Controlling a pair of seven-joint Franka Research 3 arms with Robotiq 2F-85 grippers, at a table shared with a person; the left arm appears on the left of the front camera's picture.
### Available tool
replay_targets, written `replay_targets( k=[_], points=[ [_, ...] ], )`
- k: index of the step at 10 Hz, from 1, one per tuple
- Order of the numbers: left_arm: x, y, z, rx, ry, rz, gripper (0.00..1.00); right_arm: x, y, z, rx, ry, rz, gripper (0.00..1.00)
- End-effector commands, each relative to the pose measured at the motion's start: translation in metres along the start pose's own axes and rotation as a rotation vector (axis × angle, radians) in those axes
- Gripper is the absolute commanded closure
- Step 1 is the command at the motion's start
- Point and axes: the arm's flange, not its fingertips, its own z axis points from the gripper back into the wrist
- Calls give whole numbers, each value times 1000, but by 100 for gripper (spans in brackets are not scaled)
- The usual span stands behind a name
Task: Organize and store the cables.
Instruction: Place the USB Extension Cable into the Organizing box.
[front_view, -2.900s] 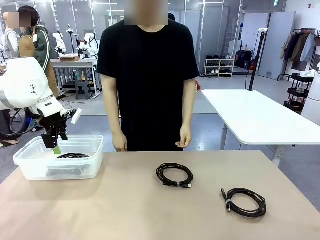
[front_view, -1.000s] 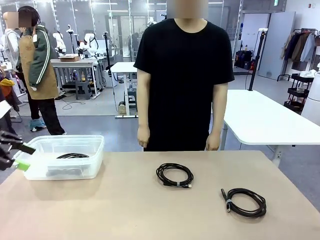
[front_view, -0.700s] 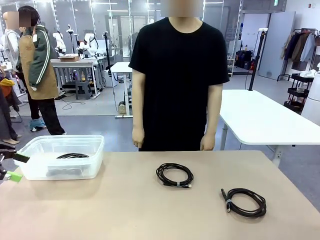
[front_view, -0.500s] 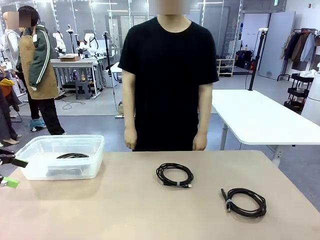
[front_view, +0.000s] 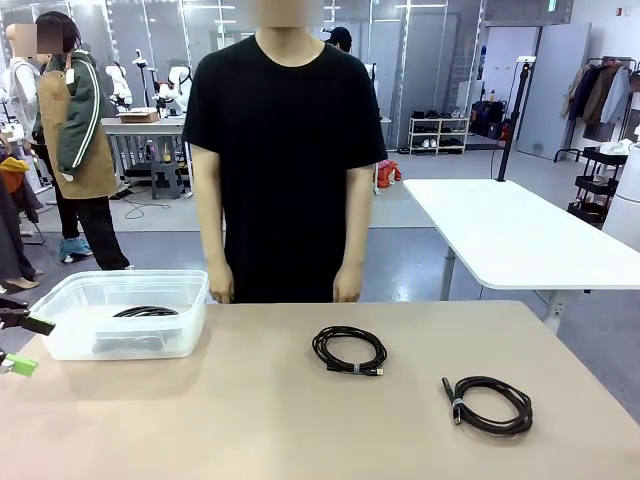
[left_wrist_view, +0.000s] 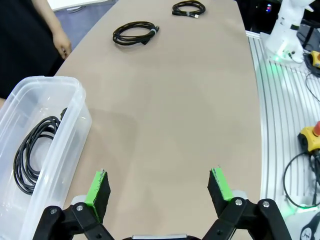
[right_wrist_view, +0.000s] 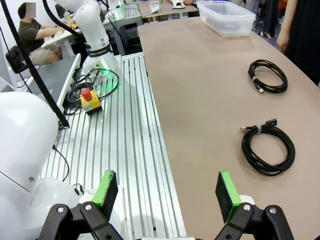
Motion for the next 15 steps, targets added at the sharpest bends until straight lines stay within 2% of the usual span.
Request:
replay_targets(
  k=[1, 5, 7, 9, 10, 12, 13, 14, 15],
  points=[
    [5, 1, 0, 18, -10, 18, 0, 1, 0, 2, -3, -11, 19, 0],
    [5, 1, 0, 18, -10, 18, 0, 0, 0, 0, 0, 0, 0, 0],
    [5, 1, 0, 18, -10, 18, 0, 18, -8, -12, 13, 69, -23, 0],
    [5, 1, 0, 18, -10, 18, 0, 18, -11, -13, 45, 64, -41, 0],
    [5, 1, 0, 18, -10, 18, 0, 11, -7, -11, 33, 44, 6, 0],
    [0, 0, 0, 0, 2, 2, 0, 11, -7, -11, 33, 44, 6, 0],
    [3, -7, 26, 42, 12, 43, 0, 11, -7, -11, 33, 44, 6, 0],
    [14, -10, 27, 36, 0, 36, 0, 11, -7, -11, 33, 44, 6, 0],
    [42, -11, 6, 0, 86, 49, 0, 11, -7, -11, 33, 44, 6, 0]
  ],
)
